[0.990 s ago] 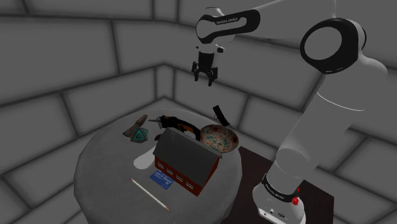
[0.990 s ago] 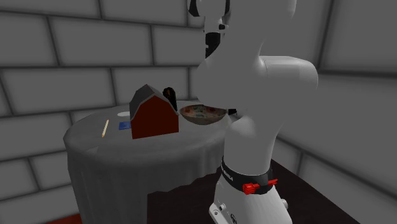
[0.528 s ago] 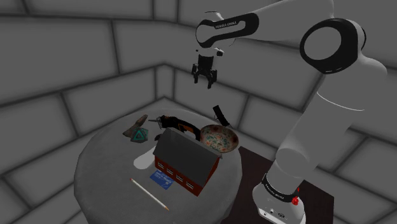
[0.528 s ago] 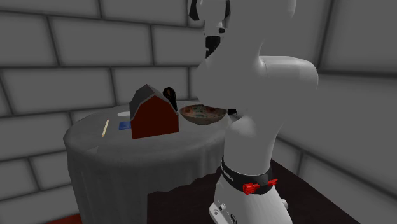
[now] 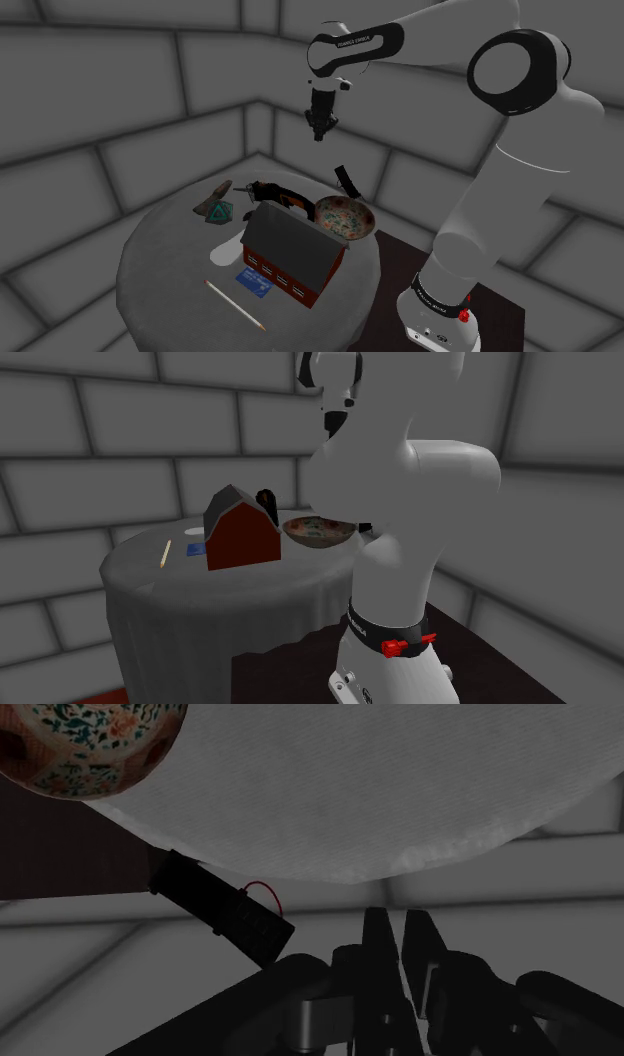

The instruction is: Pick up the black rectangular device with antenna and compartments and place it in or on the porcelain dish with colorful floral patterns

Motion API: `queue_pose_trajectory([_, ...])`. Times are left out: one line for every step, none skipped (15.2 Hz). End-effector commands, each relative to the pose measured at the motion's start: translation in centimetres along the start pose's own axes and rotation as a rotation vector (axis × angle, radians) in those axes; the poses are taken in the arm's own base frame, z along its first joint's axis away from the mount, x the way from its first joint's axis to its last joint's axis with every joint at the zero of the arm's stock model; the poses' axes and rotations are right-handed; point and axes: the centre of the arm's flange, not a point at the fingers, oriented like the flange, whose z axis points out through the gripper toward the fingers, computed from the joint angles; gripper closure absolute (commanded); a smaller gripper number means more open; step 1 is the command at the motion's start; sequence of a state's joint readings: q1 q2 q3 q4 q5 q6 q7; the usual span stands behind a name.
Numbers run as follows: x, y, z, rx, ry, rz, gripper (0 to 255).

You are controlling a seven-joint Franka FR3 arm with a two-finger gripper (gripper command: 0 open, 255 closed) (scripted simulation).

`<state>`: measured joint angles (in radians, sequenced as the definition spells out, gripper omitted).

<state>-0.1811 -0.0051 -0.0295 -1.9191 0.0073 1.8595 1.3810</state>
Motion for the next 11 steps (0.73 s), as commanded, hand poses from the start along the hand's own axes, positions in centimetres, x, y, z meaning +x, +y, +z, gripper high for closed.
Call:
queue_pose_trajectory([1.1, 0.1, 0.5, -0.012, -0.002, -0.001, 255])
queue_pose_trajectory([1.1, 0.1, 0.5, -0.012, -0.002, -0.001, 255])
queue_pose_trajectory([1.3, 0.0, 0.6, -0.011, -0.002, -0.001, 255])
queue_pose_trajectory([1.0, 0.2, 0.6, -0.011, -0.002, -0.001, 255])
queue_pose_trajectory([1.4, 0.1, 0.7, -0.011, -0.002, -0.001, 255])
queue_pose_trajectory([-0.4, 0.1, 0.0, 0.000, -0.001, 0.004, 255])
queue_pose_trajectory([-0.4, 0.1, 0.0, 0.000, -0.001, 0.004, 0])
queue_pose_trajectory([-1.2, 0.6, 1.0, -0.017, 0.026, -0.067, 0])
queue_pose_trajectory([-1.9, 1.2, 2.0, -0.034, 0.053, -0.138, 0])
queue_pose_trajectory([-2.5, 1.9, 3.1, -0.051, 0.080, -0.209, 0])
queue_pose_trajectory([-3.1, 2.6, 4.1, -0.068, 0.107, -0.280, 0])
